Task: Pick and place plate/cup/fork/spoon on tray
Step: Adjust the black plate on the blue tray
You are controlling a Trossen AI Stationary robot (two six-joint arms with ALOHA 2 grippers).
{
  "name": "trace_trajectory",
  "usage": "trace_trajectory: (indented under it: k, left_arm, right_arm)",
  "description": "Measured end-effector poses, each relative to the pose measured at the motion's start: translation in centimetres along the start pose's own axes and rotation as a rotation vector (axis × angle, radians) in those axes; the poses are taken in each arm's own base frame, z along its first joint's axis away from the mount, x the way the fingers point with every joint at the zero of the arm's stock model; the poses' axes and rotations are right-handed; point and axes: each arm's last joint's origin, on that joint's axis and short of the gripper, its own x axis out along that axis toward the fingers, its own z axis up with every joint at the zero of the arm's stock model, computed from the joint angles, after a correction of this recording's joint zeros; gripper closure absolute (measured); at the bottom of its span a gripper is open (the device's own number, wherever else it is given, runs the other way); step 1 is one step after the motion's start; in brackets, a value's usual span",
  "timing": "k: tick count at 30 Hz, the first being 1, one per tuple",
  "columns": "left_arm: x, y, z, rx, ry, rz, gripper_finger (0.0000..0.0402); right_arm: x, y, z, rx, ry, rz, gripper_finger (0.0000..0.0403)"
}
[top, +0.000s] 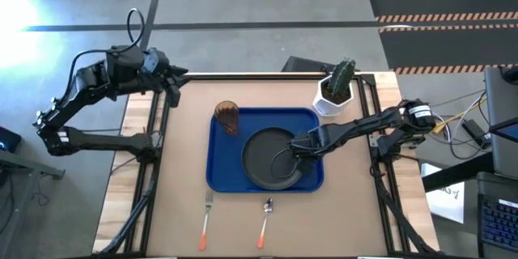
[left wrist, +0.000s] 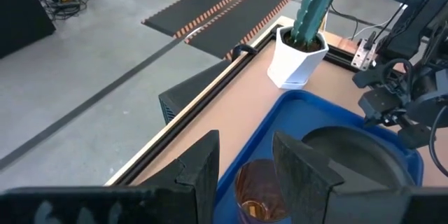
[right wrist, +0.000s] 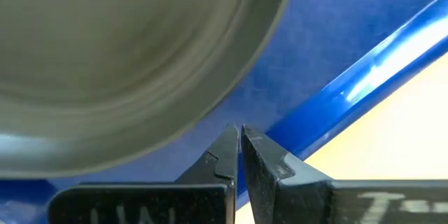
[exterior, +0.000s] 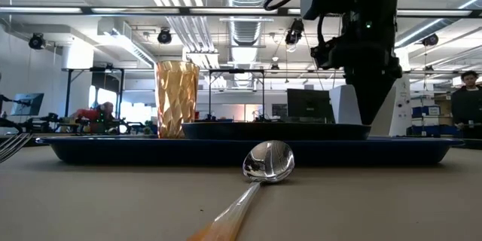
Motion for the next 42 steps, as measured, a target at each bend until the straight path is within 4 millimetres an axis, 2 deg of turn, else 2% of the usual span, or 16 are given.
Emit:
trace_trajectory:
  k: [8,17,24,29,33,42]
  left_arm:
    - [0.0,0.0,0.0,0.000,-0.001,0.002,0.0285]
    - [-0.3,0.1,-0.1,0.007,-0.007,0.003,0.0285]
    - [-0.2,0.1,-0.1,0.008,-0.006,0.003,0.0285]
    - [-0.2,0.0,-0.1,0.008,-0.004,0.003,0.0285]
    - [-0.1,0.0,-0.1,0.008,-0.003,0.003,0.0285]
    - [0.1,0.0,0.0,0.008,0.003,0.004,0.0285]
  right_arm:
    - [0.5,0.4,0.3,0.000,-0.041,-0.009,0.0394]
    - [0.5,1.1,1.4,0.046,-0.168,0.040,0.0394]
    - [0.6,0.9,1.2,0.040,-0.148,0.017,0.0394]
    - [-1.3,-0.4,0.3,0.060,-0.096,-0.120,0.0394]
    - [-2.0,-0.7,0.1,0.087,-0.096,-0.130,0.0394]
    - [0.6,-0.5,-0.7,0.131,-0.069,-0.133,0.0394]
